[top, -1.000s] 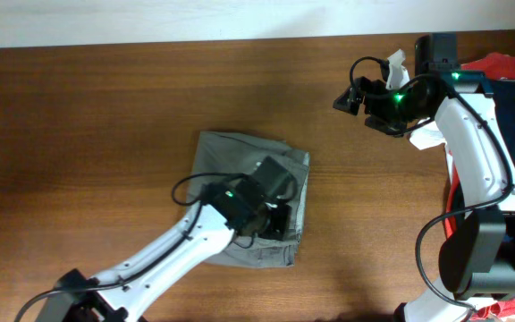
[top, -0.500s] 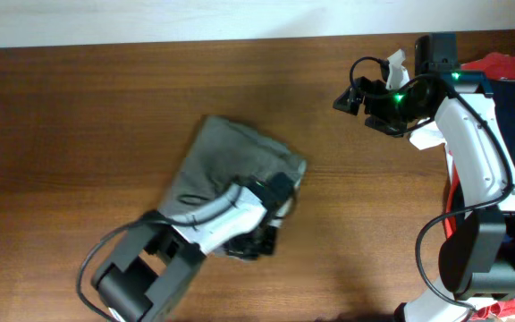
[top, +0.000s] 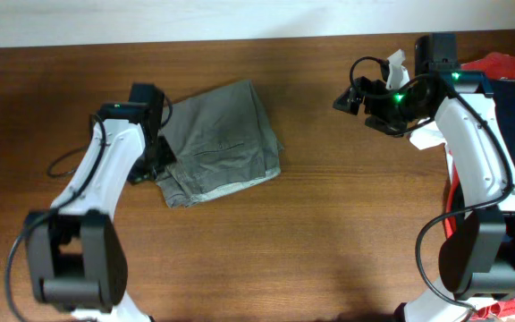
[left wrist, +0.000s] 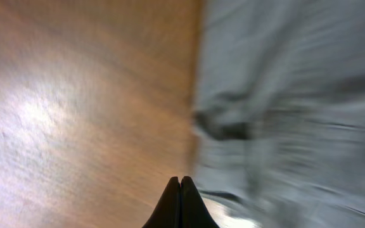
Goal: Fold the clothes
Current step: 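Carry the folded shorts with the left gripper to the table's far-left corner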
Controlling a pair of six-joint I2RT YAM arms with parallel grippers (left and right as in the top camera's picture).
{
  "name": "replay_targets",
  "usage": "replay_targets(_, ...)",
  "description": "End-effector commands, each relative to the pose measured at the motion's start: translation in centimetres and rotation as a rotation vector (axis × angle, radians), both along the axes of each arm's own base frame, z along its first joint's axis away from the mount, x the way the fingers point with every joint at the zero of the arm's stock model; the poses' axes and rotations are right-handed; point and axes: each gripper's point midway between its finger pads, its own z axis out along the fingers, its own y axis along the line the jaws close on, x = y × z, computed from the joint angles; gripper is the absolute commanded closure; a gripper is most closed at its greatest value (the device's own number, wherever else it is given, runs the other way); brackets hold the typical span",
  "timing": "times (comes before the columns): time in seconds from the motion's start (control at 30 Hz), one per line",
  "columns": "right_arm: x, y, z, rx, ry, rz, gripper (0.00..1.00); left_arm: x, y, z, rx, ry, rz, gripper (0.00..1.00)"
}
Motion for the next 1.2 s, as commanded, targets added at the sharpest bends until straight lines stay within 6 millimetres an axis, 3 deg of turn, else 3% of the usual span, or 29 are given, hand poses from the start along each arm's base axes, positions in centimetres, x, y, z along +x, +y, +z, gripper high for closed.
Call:
replay_targets(0.0, 0.1, -0.1, -0.2, -0.005, 0.002, -0.001, 0.02, 0.8, -3.8, 6.0, -0.159, -0.177, -0.053, 0.79)
replay_targets(0.03, 0.1, -0.1, -0.2, -0.005, 0.002, -0.001, 0.02, 0.5, -4.8, 5.8, -0.217, -0.161, -0.061, 0.43)
replay_targets(0.07, 0.1, -0.1, -0.3, -0.005, 0.003, -0.001, 0.02, 0.3, -4.8, 5.3, -0.222, -0.147, -0.061, 0.26)
replay_targets(0.1, 0.1, -0.1, -0.2, -0.005, 0.002, -0.001, 0.02, 0.3, -5.0, 4.5, -0.227, -0.132, -0.060, 0.01)
replay_targets(0.23, 0.1, -0.1, -0.2, -0.005, 0.002, -0.001, 0.02, -0.7, -6.0, -0.6, -0.217, 0.005, -0.078, 0.01)
replay_targets(0.43, 0.1, -0.1, -0.2, -0.005, 0.002, -0.001, 0.02, -2.7, -5.7, -8.3, -0.181, 0.239, -0.055, 0.01)
replay_targets(0.57, 0.1, -0.1, -0.2, -0.005, 0.002, -0.001, 0.02, -2.5, -5.3, -10.0, -0.153, 0.259, -0.057, 0.01)
replay_targets(0.6, 0.1, -0.1, -0.2, -0.005, 0.002, -0.001, 0.02, -2.5, -5.5, -10.4, -0.153, 0.264, -0.072, 0.05)
replay_targets(0.63, 0.1, -0.1, -0.2, -0.005, 0.002, -0.001, 0.02, -2.6, -5.6, -10.6, -0.152, 0.268, -0.078, 0.21)
replay_targets(0.67, 0.1, -0.1, -0.2, -0.005, 0.002, -0.001, 0.02, -2.6, -5.6, -10.7, -0.153, 0.272, -0.092, 0.49)
replay_targets(0.7, 0.1, -0.1, -0.2, -0.005, 0.002, -0.001, 0.02, -2.7, -5.6, -10.7, -0.155, 0.277, -0.093, 0.66)
replay_targets(0.77, 0.1, -0.1, -0.2, -0.005, 0.002, -0.001, 0.02, -3.0, -5.6, -10.6, -0.153, 0.289, -0.091, 0.61)
replay_targets(0.83, 0.1, -0.1, -0.2, -0.005, 0.002, -0.001, 0.02, -3.3, -5.5, -10.7, -0.152, 0.298, -0.090, 0.44)
replay_targets(0.87, 0.1, -0.1, -0.2, -0.005, 0.002, -0.001, 0.02, -3.5, -5.5, -10.8, -0.151, 0.304, -0.090, 0.43)
replay_targets(0.9, 0.1, -0.1, -0.2, -0.005, 0.002, -0.001, 0.02, -3.6, -5.4, -10.9, -0.147, 0.305, -0.090, 0.54)
replay_targets(0.93, 0.1, -0.1, -0.2, -0.005, 0.002, -0.001, 0.02, -3.7, -5.1, -10.9, -0.131, 0.308, -0.091, 0.94)
replay_targets(1.07, 0.1, -0.1, -0.2, -0.005, 0.002, -0.001, 0.02, -3.2, -5.0, -10.6, -0.123, 0.301, -0.145, 0.99)
replay_targets(1.17, 0.1, -0.1, -0.2, -0.005, 0.002, -0.001, 0.02, 0.0, -3.0, -6.8, -0.020, 0.244, -0.150, 0.99)
